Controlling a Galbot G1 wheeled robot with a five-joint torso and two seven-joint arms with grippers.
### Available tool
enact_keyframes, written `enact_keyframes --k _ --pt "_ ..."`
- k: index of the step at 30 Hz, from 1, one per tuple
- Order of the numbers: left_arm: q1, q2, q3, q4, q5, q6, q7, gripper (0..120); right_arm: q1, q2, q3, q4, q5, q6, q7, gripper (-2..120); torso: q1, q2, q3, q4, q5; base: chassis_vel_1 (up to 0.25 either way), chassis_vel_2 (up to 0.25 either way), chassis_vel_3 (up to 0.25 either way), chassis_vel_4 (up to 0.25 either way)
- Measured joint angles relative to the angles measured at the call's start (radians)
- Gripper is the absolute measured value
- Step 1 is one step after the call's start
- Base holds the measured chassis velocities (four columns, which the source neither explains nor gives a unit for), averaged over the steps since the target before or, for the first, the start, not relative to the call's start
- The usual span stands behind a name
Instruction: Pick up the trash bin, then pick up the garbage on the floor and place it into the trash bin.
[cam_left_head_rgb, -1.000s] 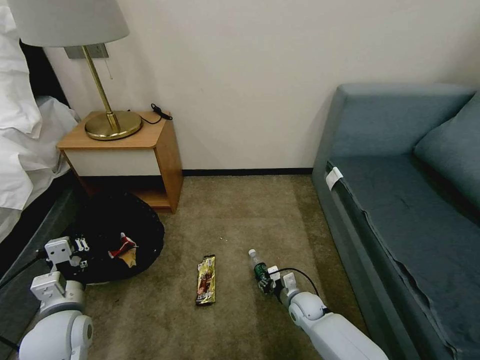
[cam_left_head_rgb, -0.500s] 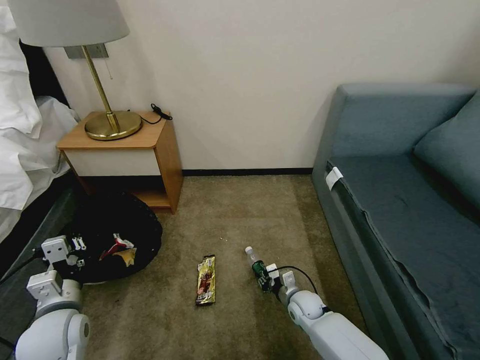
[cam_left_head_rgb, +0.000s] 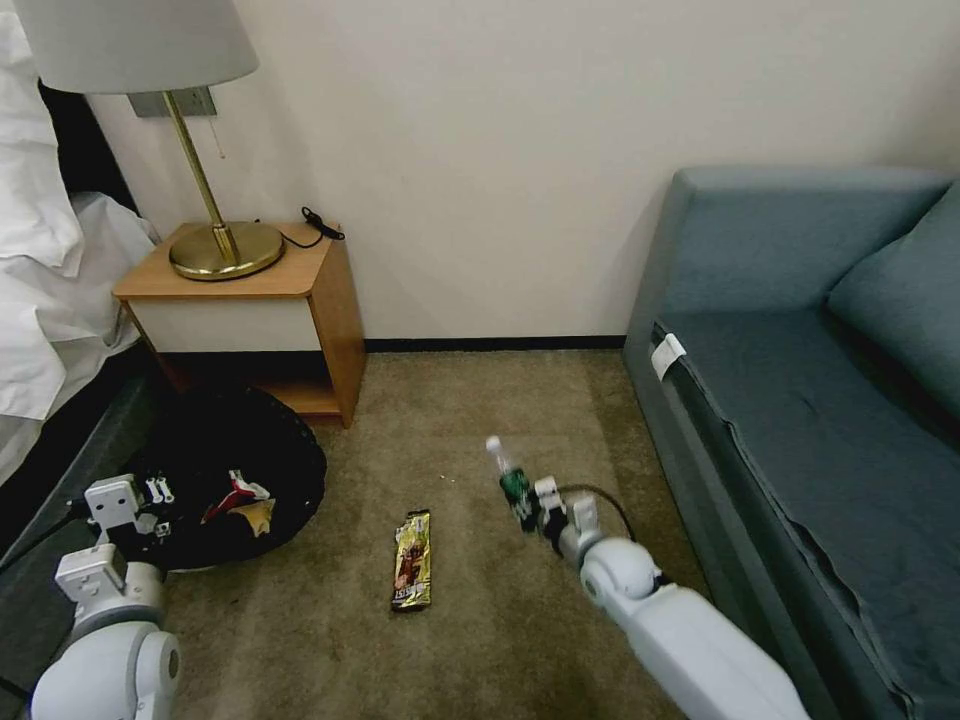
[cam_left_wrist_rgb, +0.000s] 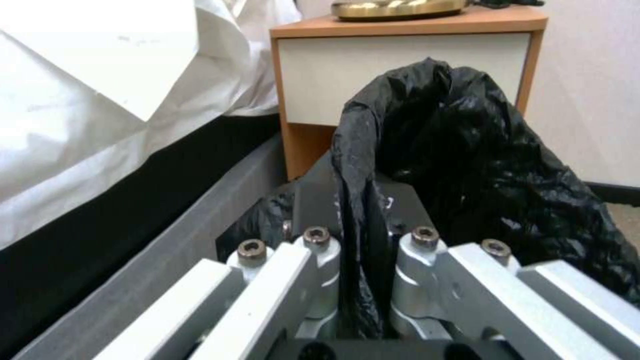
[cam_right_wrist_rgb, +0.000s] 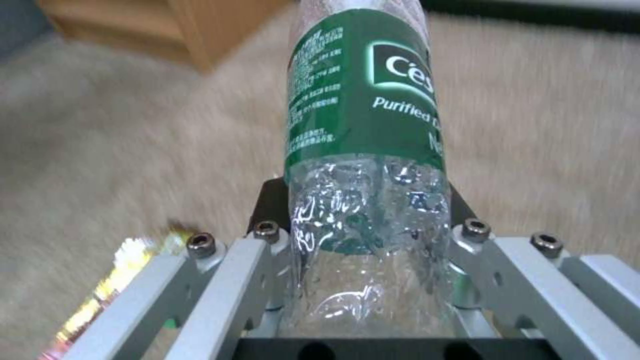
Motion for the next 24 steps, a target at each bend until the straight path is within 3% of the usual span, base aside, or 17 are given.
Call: enact_keyframes --k 3,6,11,17,24 --pt "0.001 -0.002 0.004 -0.006 -0.001 0.002 0.001 5 0.022 -0.038 -0.021 0.050 0.051 -0.005 -0.004 28 0.000 0.000 0.000 -0.0001 0.0000 0.000 0.000 0.000 0.000" --pt "0.006 -0.007 0.023 -0.036 -0.048 0.022 0.027 5 0.061 -0.088 -0.069 0.173 0.182 -0.012 -0.046 27 0.000 0.000 0.000 0.0000 0.0000 0.000 0.000 0.000 0.000" --pt "0.006 -0.014 0.044 -0.050 -0.056 0.030 0.039 5 0.083 -0.094 -0.115 0.246 0.259 -0.027 -0.065 27 0.000 0.000 0.000 0.0000 0.0000 0.000 0.000 0.000 0.000" --pt "0.009 -0.028 0.081 -0.059 -0.049 0.038 0.045 5 0.167 -0.047 -0.247 0.267 0.343 -0.030 -0.085 26 0.000 0.000 0.000 0.0001 -0.0001 0.000 0.000 0.000 0.000" --pt "0.011 -0.037 0.090 -0.059 -0.035 0.038 0.045 5 0.273 0.012 -0.402 0.214 0.389 -0.009 -0.107 26 0.000 0.000 0.000 0.0001 -0.0003 0.000 0.000 0.000 0.000"
